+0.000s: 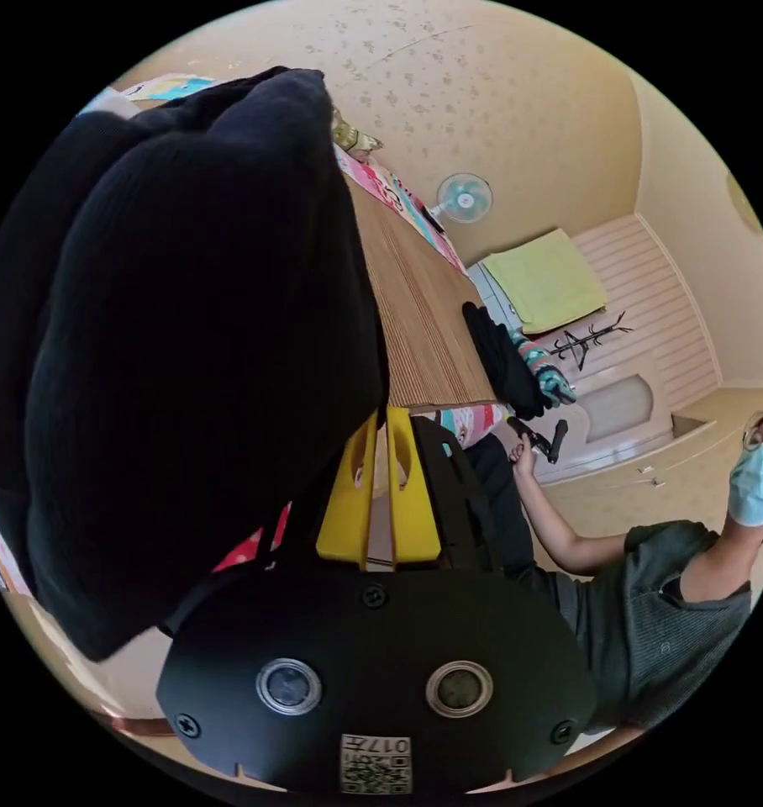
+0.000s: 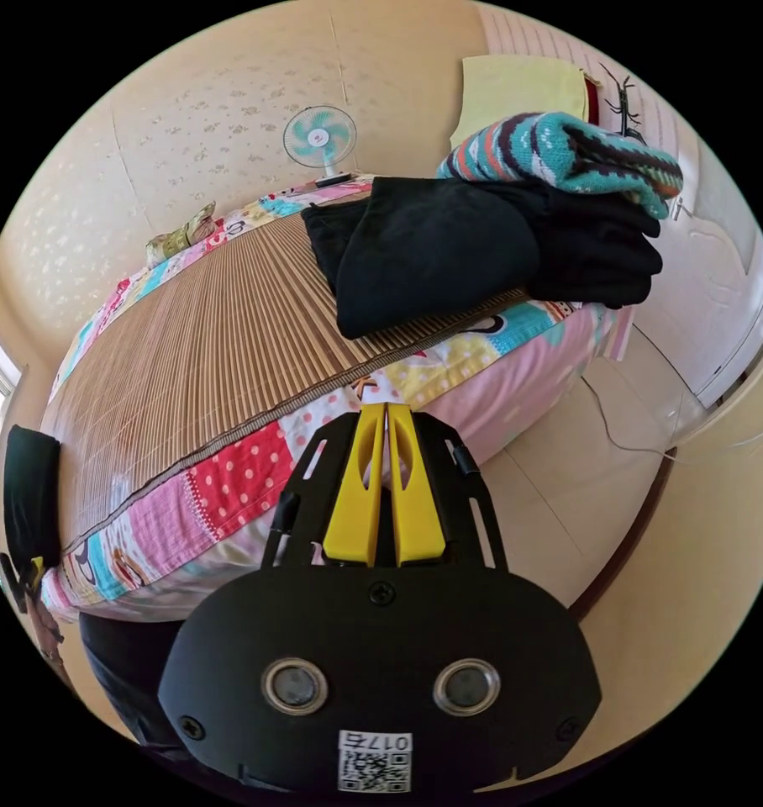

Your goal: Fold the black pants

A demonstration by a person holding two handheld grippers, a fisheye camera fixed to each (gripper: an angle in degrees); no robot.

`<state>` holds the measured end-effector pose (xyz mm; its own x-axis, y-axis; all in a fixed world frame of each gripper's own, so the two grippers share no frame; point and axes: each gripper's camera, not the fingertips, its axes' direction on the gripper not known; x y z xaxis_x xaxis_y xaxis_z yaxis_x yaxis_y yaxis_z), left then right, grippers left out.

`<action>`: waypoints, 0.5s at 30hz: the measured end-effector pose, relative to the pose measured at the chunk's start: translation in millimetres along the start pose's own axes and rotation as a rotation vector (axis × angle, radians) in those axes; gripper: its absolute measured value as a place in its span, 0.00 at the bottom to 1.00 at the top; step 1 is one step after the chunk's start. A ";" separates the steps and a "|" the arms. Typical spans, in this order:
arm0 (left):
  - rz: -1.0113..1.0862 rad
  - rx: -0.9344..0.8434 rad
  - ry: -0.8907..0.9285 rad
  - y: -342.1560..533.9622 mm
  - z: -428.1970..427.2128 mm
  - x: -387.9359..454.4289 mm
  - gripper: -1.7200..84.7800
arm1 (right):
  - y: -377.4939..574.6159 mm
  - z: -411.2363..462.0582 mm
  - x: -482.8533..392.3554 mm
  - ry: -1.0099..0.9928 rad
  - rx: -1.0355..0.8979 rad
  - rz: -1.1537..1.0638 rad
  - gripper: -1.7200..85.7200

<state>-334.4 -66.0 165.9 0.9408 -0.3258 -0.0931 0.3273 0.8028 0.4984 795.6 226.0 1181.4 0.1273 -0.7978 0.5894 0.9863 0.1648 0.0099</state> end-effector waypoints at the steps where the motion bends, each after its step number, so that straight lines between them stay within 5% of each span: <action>1: 0.024 -0.003 -0.001 5.3 0.2 7.6 0.05 | 1.0 -0.7 4.4 -0.017 0.000 0.007 0.02; 5: 0.152 -0.026 -0.162 38.8 -15.9 57.8 0.10 | 3.7 -3.8 16.2 -0.044 0.004 0.022 0.02; 10: 0.154 0.424 -0.282 95.0 -121.5 77.2 0.08 | 4.8 -6.5 26.5 -0.055 0.001 0.017 0.02; 12: -0.148 0.618 -0.413 113.6 -185.1 35.1 0.08 | 4.4 -6.8 29.9 -0.055 -0.005 0.013 0.02; 15: -0.507 0.653 -0.406 126.7 -234.4 -55.1 0.14 | 4.2 -8.5 35.5 -0.050 -0.010 0.004 0.02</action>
<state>-324.2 170.7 32.1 0.5550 -0.8109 -0.1853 0.4613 0.1146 0.8798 805.2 193.4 1195.6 0.1260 -0.7671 0.6290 0.9868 0.1618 -0.0003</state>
